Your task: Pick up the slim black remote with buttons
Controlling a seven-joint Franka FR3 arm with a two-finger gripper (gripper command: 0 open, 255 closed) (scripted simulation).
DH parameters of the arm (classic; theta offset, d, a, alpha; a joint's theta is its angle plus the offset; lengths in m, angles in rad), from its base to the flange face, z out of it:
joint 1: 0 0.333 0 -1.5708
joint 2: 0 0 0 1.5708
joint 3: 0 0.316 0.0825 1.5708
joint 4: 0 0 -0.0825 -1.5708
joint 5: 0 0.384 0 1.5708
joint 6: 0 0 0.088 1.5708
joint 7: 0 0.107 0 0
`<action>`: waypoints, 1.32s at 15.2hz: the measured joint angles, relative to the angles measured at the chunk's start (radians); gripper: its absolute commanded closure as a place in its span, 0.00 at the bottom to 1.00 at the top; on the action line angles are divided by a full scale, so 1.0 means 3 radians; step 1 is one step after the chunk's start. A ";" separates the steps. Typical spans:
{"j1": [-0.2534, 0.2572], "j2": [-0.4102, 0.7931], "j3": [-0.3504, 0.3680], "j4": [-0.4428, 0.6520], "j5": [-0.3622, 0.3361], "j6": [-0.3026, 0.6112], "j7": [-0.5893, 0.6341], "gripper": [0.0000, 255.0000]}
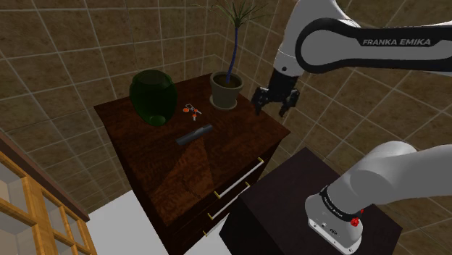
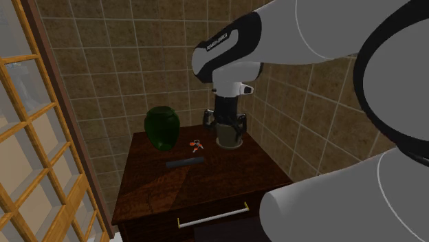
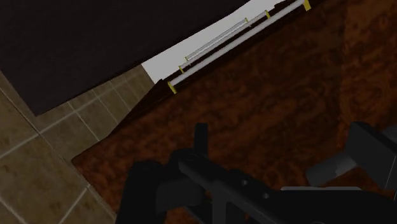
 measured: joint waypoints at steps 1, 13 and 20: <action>-0.0025 0.0096 0.0052 0.0023 0.0037 0.0081 0.0131 0.00; -0.0260 0.1575 0.0780 0.0459 0.0121 0.1286 0.1951 0.00; -0.0213 0.2600 0.0800 0.1039 -0.0366 0.1785 0.3128 0.00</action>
